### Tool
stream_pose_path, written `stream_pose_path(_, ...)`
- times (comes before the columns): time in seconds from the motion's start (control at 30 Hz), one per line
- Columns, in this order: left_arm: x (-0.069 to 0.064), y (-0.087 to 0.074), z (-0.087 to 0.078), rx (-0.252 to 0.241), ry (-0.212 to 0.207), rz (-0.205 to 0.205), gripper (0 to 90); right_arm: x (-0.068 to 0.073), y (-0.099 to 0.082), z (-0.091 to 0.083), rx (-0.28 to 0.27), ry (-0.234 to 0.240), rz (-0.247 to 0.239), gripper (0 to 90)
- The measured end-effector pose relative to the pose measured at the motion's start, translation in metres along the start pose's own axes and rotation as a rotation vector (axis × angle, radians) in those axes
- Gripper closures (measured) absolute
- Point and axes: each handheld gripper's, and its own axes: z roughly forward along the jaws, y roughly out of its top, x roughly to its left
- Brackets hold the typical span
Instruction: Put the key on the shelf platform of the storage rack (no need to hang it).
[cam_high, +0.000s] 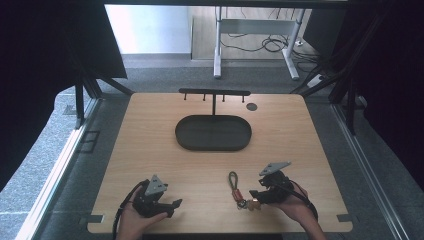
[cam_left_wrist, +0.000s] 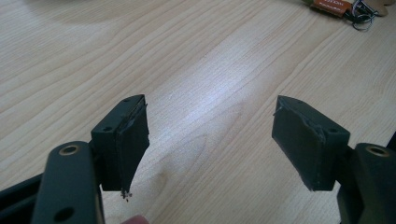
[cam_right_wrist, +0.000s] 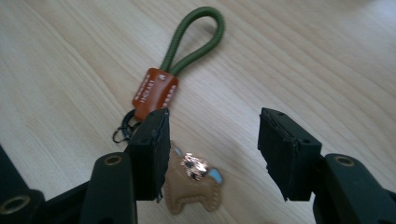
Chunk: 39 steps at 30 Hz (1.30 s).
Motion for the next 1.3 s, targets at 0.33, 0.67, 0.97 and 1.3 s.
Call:
stream_pose_path(0.33, 0.001, 0.0, -0.003, -0.01, 0.004, -0.004, 27.8, 0.018, 0.015, 0.019, 0.067, 0.03, -0.049, 45.0)
stream_pose_path(0.67, -0.001, 0.0, -0.002, -0.006, 0.0, 0.0, 27.8, 0.028, 0.02, 0.036, 0.115, 0.043, -0.06, 45.3)
stream_pose_path(0.97, 0.001, 0.0, -0.001, -0.002, 0.011, 0.001, 27.9, 0.036, 0.025, 0.048, 0.152, 0.03, -0.059, 46.3)
stream_pose_path(1.3, 0.001, -0.001, -0.002, -0.001, 0.017, -0.001, 27.9, 0.041, 0.029, 0.053, 0.163, 0.009, -0.065, 53.3)
